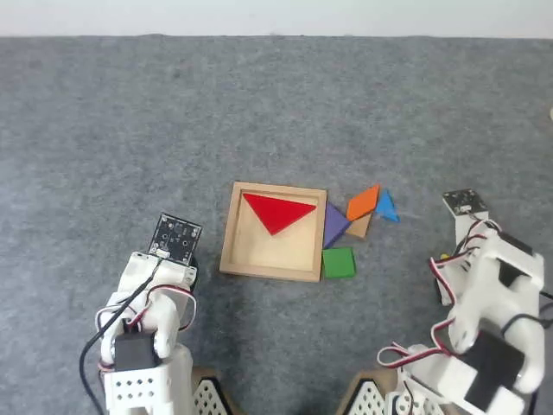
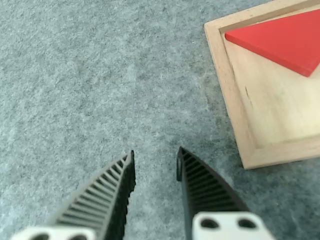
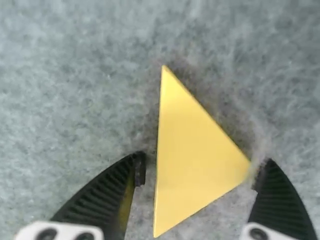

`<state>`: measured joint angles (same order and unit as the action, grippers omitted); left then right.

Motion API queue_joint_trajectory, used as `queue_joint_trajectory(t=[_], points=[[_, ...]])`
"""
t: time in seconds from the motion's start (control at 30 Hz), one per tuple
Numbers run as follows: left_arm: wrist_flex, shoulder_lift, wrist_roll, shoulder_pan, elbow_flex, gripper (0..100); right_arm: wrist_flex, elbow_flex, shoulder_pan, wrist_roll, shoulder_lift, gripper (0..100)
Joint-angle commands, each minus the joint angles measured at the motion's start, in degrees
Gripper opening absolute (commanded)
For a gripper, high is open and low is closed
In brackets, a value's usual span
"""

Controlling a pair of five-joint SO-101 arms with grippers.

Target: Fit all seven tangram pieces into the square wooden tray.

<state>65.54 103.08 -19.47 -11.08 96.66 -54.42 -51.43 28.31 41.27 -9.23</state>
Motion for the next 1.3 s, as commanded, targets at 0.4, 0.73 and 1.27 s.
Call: queue_joint_trajectory(t=[0.4,0.73,1.27], points=[[-0.44,0.70,-0.35,-0.18,-0.22,13,1.10,2.99,-0.84,-0.79,0.48,8.8],[-0.44,0.70,-0.35,-0.18,-0.22,13,-0.31,3.96,-1.01,-3.96,-1.27,8.0],[-0.44,0.70,-0.35,-0.18,-0.22,13,-15.34,5.98,-18.95,-11.96,-20.70,8.0]])
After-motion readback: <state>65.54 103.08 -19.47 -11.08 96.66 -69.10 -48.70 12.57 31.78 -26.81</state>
